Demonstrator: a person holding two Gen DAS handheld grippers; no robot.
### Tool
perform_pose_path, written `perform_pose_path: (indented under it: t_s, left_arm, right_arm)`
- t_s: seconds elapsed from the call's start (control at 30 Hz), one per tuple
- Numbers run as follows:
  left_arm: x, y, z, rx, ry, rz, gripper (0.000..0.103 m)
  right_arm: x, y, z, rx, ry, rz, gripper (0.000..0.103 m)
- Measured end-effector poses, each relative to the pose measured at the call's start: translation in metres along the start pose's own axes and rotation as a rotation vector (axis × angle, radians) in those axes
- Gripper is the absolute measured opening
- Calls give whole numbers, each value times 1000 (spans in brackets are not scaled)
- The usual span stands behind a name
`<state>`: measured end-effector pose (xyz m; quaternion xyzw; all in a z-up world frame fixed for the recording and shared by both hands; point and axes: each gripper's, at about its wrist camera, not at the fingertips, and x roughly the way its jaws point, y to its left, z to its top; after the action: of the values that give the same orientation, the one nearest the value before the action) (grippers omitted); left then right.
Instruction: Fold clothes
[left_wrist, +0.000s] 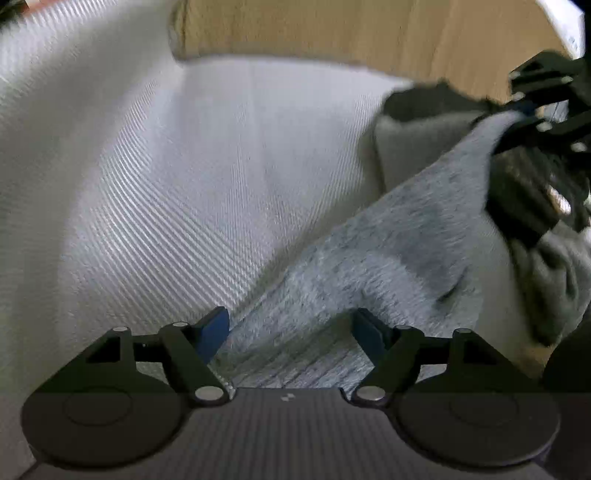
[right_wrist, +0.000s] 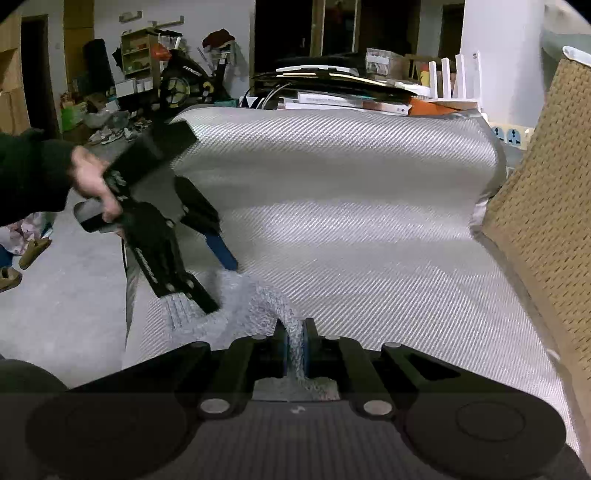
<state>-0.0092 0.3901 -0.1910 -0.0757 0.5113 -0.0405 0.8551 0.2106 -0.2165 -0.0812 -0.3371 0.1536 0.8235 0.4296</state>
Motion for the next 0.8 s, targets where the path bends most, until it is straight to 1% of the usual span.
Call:
perform_pose_path:
  t_s: [0.03,0.07,0.1,0.13,0.17,0.2,0.27,0.33,0.37,0.4,0.43,0.5,0.53,0.57,0.6,0.63,0.7,0.73,0.77,0.8]
  left_arm:
    - [2,-1,4,24,7,-4,61]
    - [1,-2,8,35,18,-16,28]
    - [0,-2,11,24,28,-36,22]
    - [-7,-4,14,30,5,-15,20]
    - [-15,-5,16,44,-29,21,19]
    - [-24,-5,18,54,-60,72,18]
    - [-44,-3,26,29,-138,209,17]
    - [-79,-1,33,-27,-271,329,17]
    - [-98,-2,34,-56,-352,371,17]
    - [-117,-8,33,-61,-431,394,17]
    - [-132,-16,30,-54,-491,416,17]
    - [-147,-28,22,-27,-518,395,18]
    - [-149,-32,14,-19,-497,378,19]
    - [-150,-35,5,-13,-465,359,20]
    - [-136,-39,1,-7,-401,331,21]
    - [-126,-42,-10,4,-338,325,21]
    - [-106,-44,-37,23,-212,323,22]
    - [-97,-44,-50,15,-161,306,22]
    - [-88,-45,-63,2,-117,286,25]
    - [-83,-46,-73,-8,-93,274,26]
  right_arm:
    - [0,0,-1,2,0,-2,8]
    - [0,0,-2,1,1,-7,8]
    - [0,0,-2,0,1,-12,8]
    - [0,-1,-2,-1,3,-18,8]
    - [1,-1,-1,-3,4,-26,8]
    - [1,-2,0,-2,2,-40,8]
    - [1,-5,3,11,-11,-80,8]
    - [-5,-7,8,39,-55,-108,8]
    - [-10,-6,9,53,-87,-119,8]
    - [-15,-5,10,68,-116,-122,8]
    - [-17,-2,8,85,-133,-104,8]
    - [-14,13,0,112,-125,-43,8]
    - [-9,21,-6,117,-108,-16,8]
    - [3,33,-14,103,-56,4,8]
    - [15,44,-22,88,-5,24,8]
    - [26,54,-31,77,41,40,8]
    - [43,66,-49,69,103,46,8]
    - [50,70,-57,74,129,48,8]
    - [53,68,-63,109,139,46,9]
    - [53,63,-68,158,137,51,14]
